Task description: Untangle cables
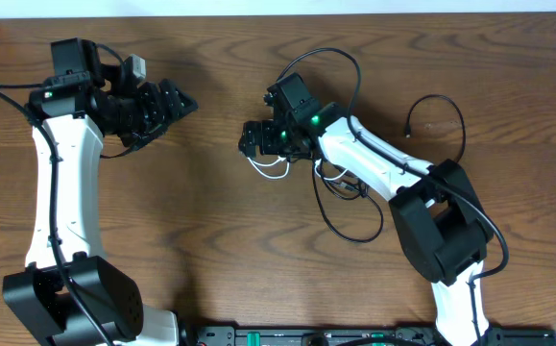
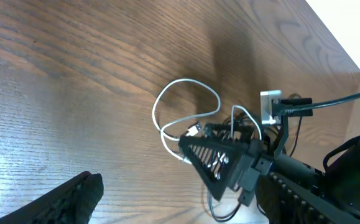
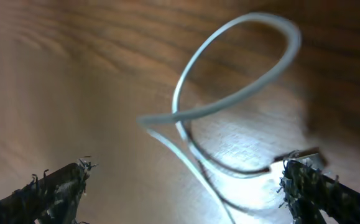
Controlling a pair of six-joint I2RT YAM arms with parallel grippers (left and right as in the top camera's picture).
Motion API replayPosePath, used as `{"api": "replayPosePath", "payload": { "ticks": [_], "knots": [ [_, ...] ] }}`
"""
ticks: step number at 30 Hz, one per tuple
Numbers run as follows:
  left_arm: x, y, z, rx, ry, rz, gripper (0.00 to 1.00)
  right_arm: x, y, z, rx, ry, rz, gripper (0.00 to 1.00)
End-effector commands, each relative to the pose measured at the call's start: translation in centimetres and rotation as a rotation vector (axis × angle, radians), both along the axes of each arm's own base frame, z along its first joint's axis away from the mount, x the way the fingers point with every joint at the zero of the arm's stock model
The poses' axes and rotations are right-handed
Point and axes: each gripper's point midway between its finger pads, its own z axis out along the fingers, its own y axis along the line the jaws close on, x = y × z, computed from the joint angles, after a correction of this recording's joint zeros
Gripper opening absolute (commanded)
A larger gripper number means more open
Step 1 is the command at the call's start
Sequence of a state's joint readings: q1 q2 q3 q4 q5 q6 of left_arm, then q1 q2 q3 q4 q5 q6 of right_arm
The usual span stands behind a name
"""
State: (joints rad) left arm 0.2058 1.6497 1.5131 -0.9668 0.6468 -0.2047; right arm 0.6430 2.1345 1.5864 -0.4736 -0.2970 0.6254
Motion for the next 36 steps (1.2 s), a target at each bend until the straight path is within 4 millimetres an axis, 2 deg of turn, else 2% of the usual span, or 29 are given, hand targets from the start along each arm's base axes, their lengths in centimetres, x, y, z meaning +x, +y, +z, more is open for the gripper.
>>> {"api": "replayPosePath", "payload": {
  "ticks": [1, 4, 11, 12, 14, 16, 17, 20, 21, 24, 27, 29, 33, 36],
  "knots": [
    [-0.1, 0.1, 0.3, 0.022, -0.019, -0.013, 0.84, 0.8, -0.5, -2.0, -0.114, -0.066, -0.058, 0.99],
    [-0.1, 0.1, 0.3, 0.024, -0.02, -0.016, 0.84, 0.9, 0.5, -3.6, -0.136, -0.104, -0.034, 0.99],
    [-0.1, 0.1, 0.3, 0.025, -0.022, -0.018, 0.84, -0.2, 2.3, -7.1, -0.161, -0.12, 0.053, 0.98],
    [-0.1, 0.2, 0.3, 0.025, -0.022, -0.018, 0.84, -0.1, 2.3, -7.3, -0.167, -0.123, 0.05, 0.92],
    [-0.1, 0.1, 0.3, 0.025, -0.022, -0.018, 0.84, 0.1, 2.0, -7.3, -0.183, -0.134, 0.038, 0.73],
    [-0.1, 0.2, 0.3, 0.025, -0.022, -0.018, 0.84, 0.3, 1.8, -7.3, -0.192, -0.14, 0.031, 0.51],
    [-0.1, 0.1, 0.3, 0.025, -0.022, -0.018, 0.84, 0.2, 1.7, -7.4, -0.196, -0.137, 0.031, 0.32],
    [-0.1, 0.1, 0.3, 0.025, -0.022, -0.018, 0.84, 0.1, 1.5, -7.5, -0.204, -0.13, 0.032, 0.05],
    [-0.1, 0.1, 0.3, 0.025, -0.022, -0.018, 0.84, 0.1, 1.4, -7.5, -0.209, -0.127, 0.029, 0.01],
    [-0.1, 0.1, 0.3, 0.025, -0.022, -0.018, 0.84, 0.1, 1.2, -6.8, -0.216, -0.123, 0.032, 0.01],
    [-0.1, 0.1, 0.3, 0.025, -0.022, -0.018, 0.84, 0.8, 0.9, -3.5, -0.213, -0.151, 0.052, 0.01],
    [-0.1, 0.1, 0.3, 0.025, -0.022, -0.018, 0.84, 1.6, 0.2, 0.1, -0.196, -0.185, 0.052, 0.01],
    [0.1, 0.2, 0.3, 0.027, -0.028, -0.018, 0.84, 3.8, -1.9, 9.2, -0.127, -0.303, 0.031, 0.01],
    [0.1, 0.2, 0.3, 0.027, -0.029, -0.018, 0.84, 5.8, -5.1, 16.1, -0.077, -0.418, -0.038, 0.01]
  ]
}}
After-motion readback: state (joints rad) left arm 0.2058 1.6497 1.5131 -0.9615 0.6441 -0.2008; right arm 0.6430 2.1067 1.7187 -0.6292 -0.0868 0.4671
